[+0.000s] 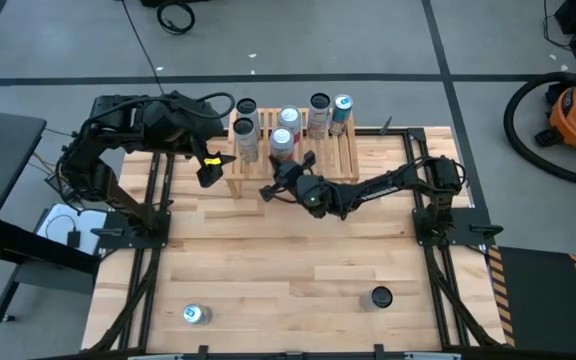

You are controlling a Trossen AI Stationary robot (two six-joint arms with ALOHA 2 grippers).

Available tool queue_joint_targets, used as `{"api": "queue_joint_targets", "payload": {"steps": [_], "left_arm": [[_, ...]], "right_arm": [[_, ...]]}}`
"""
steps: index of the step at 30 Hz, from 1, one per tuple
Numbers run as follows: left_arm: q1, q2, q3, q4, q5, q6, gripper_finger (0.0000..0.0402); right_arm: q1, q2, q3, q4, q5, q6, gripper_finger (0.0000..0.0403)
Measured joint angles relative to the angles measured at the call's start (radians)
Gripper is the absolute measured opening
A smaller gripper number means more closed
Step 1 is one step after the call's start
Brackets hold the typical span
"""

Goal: Place canned beverage on shelf
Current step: Put the pink white soda can on the shelf aligned with the other pink white soda can, then put the white pink soda can on the shelf aligned with the other white pink soda can

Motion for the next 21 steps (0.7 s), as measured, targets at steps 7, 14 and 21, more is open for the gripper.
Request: {"api": "queue_joint_targets", "payload": {"steps": [7,14,21], "left_arm": [[0.0,0.0,0.0,0.0,0.0,0.0,0.0315],[0.0,0.0,0.0,0.0,0.0,0.0,0.0315],[0.0,0.0,0.0,0.0,0.0,0.0,0.0315]], "right_arm": [[0.002,0.0,0.0,-0.015,0.051,-0.005,0.0004],[0.007,0.0,0.0,-0.016,0.069,-0.022,0.0004],[0.007,0.0,0.0,-0.03,0.072,-0.021,0.0004]]}}
